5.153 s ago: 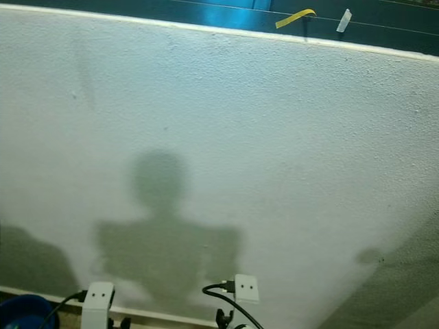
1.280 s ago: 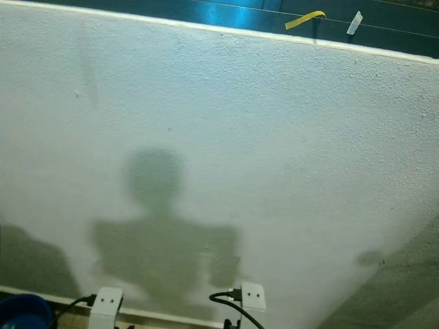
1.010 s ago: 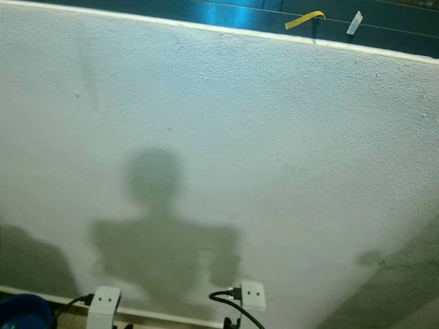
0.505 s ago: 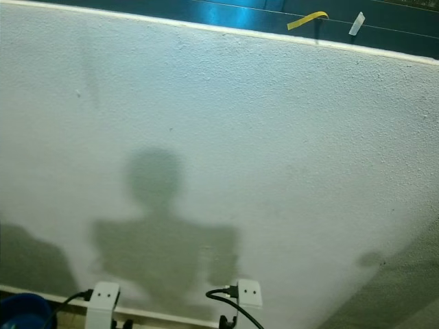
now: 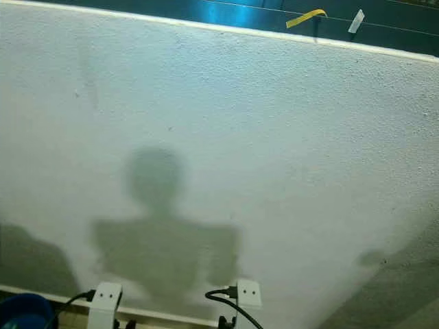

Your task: Clothes washing

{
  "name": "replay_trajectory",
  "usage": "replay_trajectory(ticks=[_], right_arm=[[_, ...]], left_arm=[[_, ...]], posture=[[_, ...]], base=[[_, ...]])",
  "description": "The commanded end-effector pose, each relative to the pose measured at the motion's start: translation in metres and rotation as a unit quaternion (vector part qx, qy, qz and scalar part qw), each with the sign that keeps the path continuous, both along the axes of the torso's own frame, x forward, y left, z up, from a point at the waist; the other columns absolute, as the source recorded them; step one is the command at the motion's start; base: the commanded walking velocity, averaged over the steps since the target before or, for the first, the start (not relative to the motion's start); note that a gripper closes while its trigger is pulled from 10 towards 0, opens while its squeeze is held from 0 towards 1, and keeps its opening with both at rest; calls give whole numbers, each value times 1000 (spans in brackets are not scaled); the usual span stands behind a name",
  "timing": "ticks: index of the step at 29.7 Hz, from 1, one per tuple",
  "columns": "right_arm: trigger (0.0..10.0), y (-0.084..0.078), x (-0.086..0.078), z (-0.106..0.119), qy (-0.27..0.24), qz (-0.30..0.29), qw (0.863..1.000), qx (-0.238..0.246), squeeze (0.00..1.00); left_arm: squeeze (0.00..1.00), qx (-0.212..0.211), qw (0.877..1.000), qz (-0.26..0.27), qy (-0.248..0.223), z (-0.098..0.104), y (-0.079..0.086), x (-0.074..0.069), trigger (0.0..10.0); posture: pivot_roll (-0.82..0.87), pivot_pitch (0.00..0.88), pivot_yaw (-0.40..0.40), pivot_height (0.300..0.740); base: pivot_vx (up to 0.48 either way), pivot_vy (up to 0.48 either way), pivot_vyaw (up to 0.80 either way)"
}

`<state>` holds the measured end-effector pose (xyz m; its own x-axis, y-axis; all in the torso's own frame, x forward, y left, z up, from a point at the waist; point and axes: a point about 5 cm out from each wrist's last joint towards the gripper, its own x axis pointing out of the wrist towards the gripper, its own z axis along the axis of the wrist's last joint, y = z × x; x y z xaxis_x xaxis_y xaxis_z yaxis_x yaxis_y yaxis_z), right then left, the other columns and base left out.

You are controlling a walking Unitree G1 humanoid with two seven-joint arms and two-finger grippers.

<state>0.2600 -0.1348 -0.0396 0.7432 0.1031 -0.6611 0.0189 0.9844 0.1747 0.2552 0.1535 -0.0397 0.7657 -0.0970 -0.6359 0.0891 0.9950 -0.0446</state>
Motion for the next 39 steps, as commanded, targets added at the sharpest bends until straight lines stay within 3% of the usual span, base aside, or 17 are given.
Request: replay_trajectory(ticks=[1,25,31,34,39], right_arm=[[10000,0,-4,-4,9,2,1000,-4,0],[10000,-1,3,3,-8,0,1000,-3,0],[10000,9,5,5,-10,64,998,-21,0],[10000,8,4,3,-5,43,999,-17,0],[10000,5,0,0,2,-3,1000,14,0]], left_arm=[[0,-3,1000,-4,5,-2,-2,-3,10000],[0,-15,1000,13,3,-1,0,-1,10000],[0,-7,999,38,-10,1,8,0,10000],[0,-17,998,53,-10,2,12,1,10000],[0,7,1000,-6,8,-4,1,-5,10000]], posture=[[-5,17,-13,740],[4,12,-42,740],[42,0,-73,740],[15,0,-48,740],[28,0,-47,740]], base=[[0,0,0],[0,0,0],[0,0,0],[0,0,0],[0,0,0]])
